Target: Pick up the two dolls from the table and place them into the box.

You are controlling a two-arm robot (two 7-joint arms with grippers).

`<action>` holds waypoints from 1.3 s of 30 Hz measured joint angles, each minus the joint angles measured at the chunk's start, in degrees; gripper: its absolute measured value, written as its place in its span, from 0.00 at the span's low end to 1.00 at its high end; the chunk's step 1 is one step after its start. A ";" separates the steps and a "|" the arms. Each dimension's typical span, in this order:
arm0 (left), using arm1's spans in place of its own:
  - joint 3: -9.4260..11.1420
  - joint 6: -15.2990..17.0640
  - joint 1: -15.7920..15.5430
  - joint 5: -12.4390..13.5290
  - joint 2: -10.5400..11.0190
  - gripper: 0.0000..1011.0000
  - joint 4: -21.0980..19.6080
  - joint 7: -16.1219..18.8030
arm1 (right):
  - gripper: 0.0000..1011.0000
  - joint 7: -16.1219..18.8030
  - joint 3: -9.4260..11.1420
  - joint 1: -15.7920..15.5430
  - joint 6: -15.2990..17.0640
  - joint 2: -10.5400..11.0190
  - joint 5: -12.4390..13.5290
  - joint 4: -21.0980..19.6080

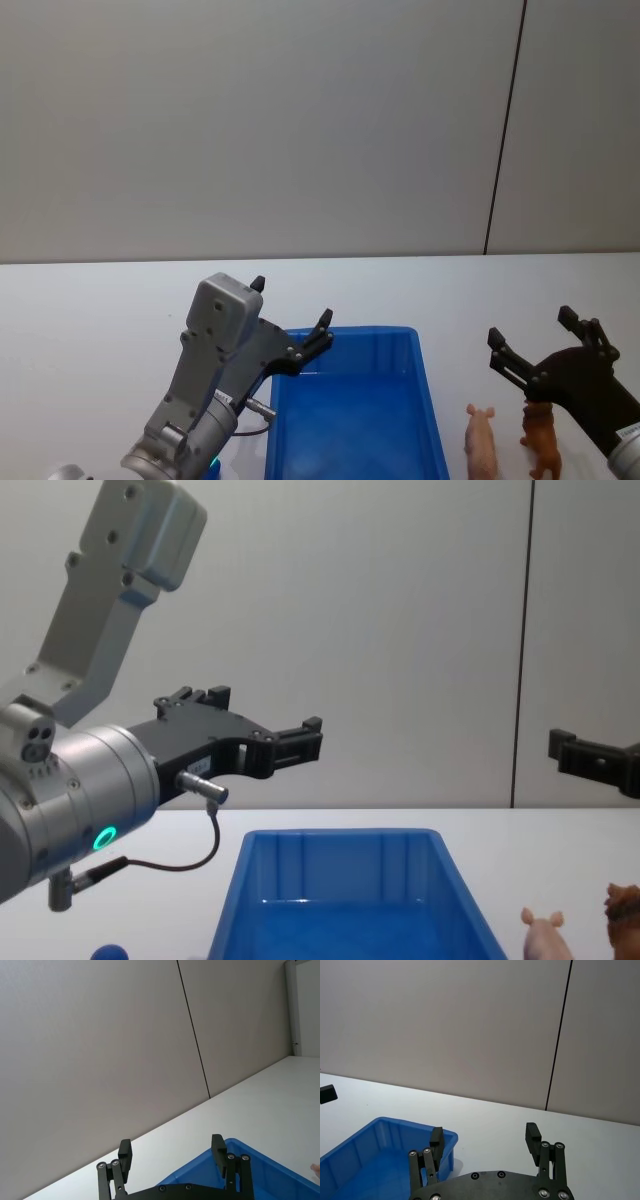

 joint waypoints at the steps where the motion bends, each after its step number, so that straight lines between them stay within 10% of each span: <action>1: 0.00 0.00 0.00 0.00 0.00 0.99 0.00 0.00 | 0.99 0.00 0.00 0.00 0.00 0.00 0.00 0.00; 17: 0.00 0.00 0.00 0.00 0.00 0.99 0.00 0.00 | 0.99 -0.83 0.56 -0.22 1.22 0.27 0.79 0.15; 39: 0.00 0.00 0.00 0.00 0.00 0.99 0.00 0.00 | 0.99 -6.04 1.06 -2.08 11.54 0.18 1.90 2.36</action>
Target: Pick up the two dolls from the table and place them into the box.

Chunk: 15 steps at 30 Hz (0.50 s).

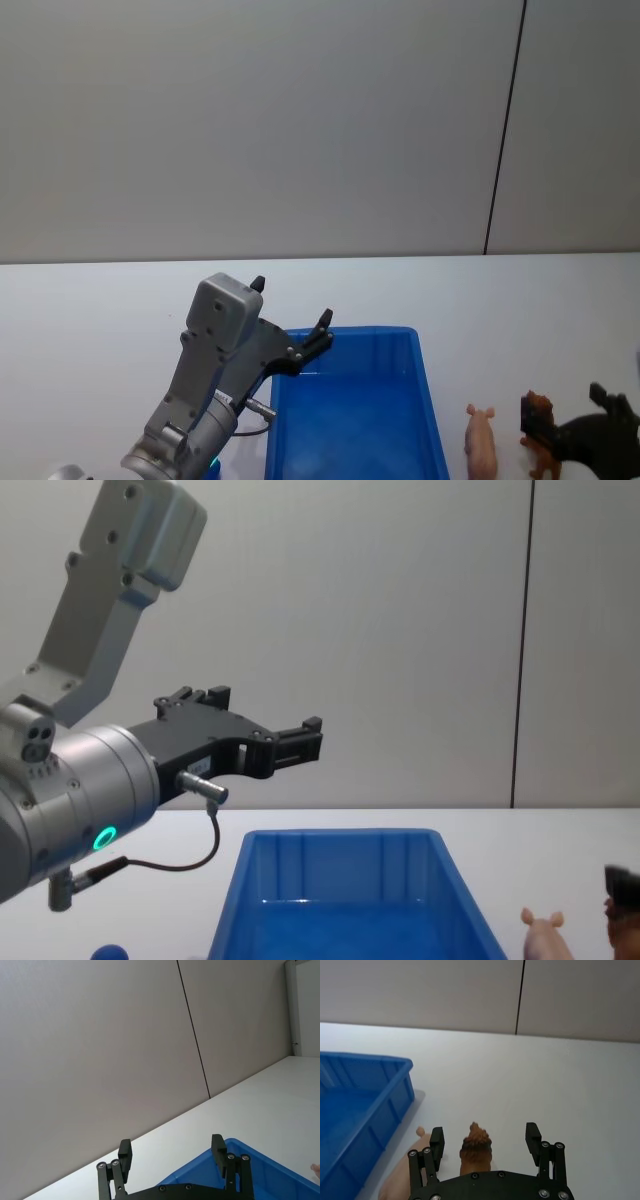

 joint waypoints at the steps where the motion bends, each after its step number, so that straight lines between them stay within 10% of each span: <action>1: 0.00 0.00 0.00 0.00 0.00 0.99 0.00 0.00 | 0.99 -0.32 -0.11 -0.18 0.68 -0.11 -0.01 0.11; 15: 0.00 0.00 0.00 0.00 0.00 0.99 0.00 0.00 | 0.89 -1.34 -1.34 -1.10 4.09 -1.47 -1.69 2.07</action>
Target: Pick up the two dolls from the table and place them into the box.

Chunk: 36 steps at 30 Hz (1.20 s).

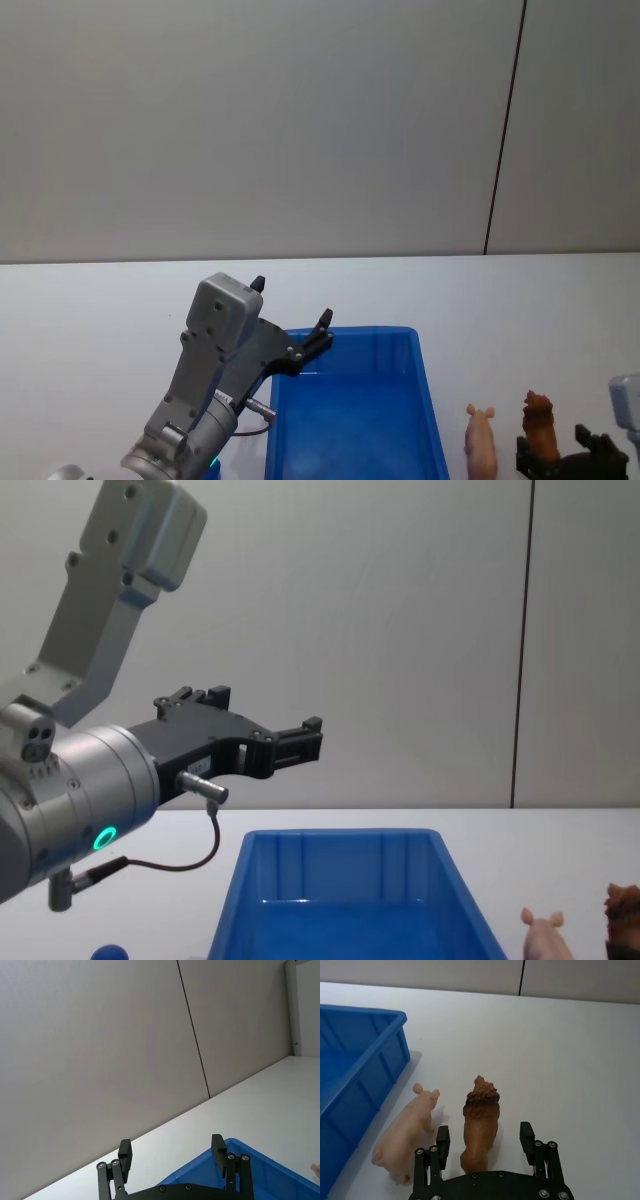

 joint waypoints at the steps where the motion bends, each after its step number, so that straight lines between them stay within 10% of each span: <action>1: 0.00 0.00 0.00 0.00 0.00 0.99 0.00 0.00 | 0.86 -0.06 -0.05 -0.02 0.14 -0.08 -0.08 0.10; 19: 0.00 0.00 0.00 0.00 0.00 0.99 0.00 0.00 | 0.31 -1.20 -0.73 -0.59 0.77 -1.40 -1.95 1.11; 36: 0.00 0.00 0.00 0.00 0.00 0.99 0.00 0.00 | 0.28 3.37 -0.98 -0.95 -5.62 -1.28 -3.87 -2.92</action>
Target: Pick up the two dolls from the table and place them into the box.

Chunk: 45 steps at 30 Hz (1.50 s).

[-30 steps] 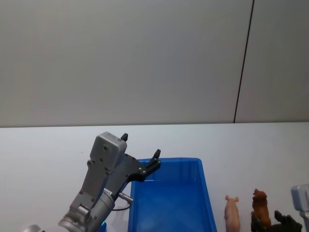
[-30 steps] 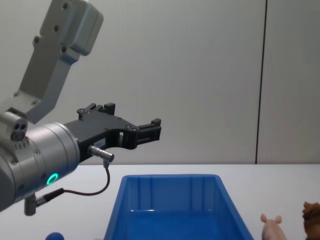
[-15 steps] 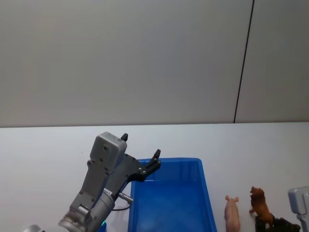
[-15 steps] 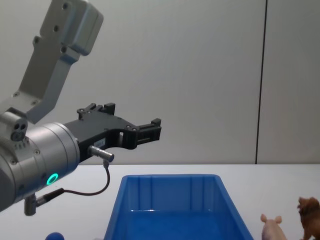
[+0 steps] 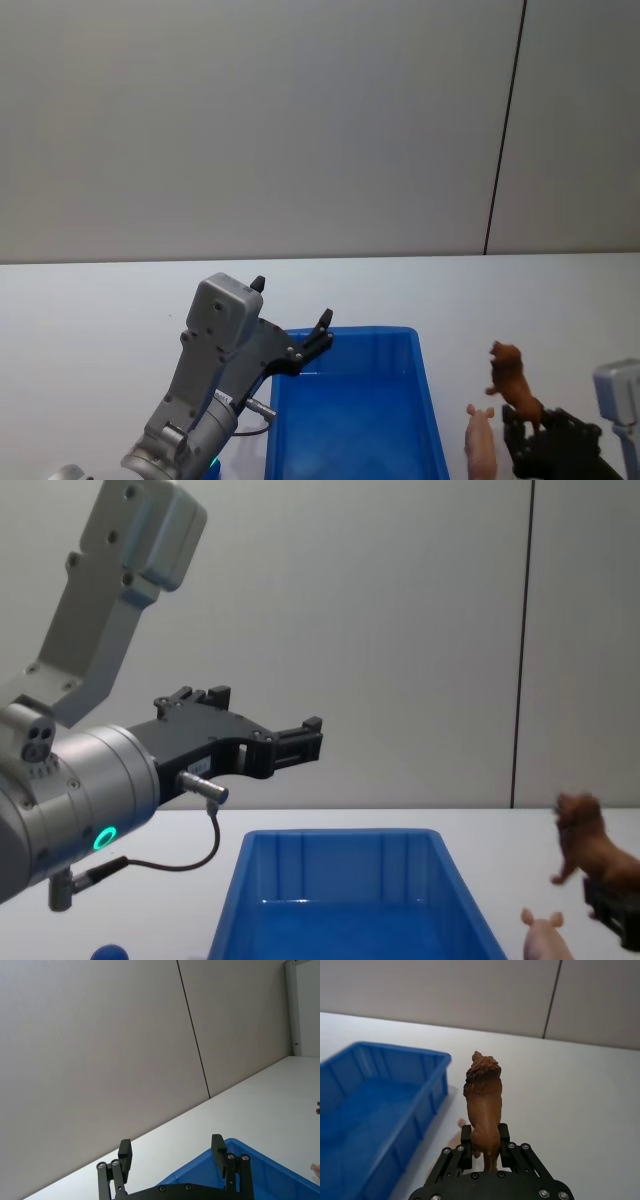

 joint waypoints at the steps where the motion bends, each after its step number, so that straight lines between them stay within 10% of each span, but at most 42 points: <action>1: 0.00 0.00 0.00 0.00 0.00 0.99 0.00 0.00 | 0.28 0.41 -0.05 0.10 -0.24 -0.03 -0.03 -0.20; 20: 0.00 0.00 0.00 0.00 0.00 0.99 0.00 0.00 | 0.31 13.67 -2.56 5.58 -2.39 -3.60 -2.48 0.81; 30: 0.00 0.00 0.00 0.00 0.00 0.99 0.00 0.00 | 0.64 18.81 -4.26 10.57 -1.26 -7.15 -4.67 5.70; 45: 0.00 0.00 0.00 0.00 0.00 0.99 0.00 0.00 | 0.99 14.69 -3.62 11.97 0.45 -7.82 -5.13 7.25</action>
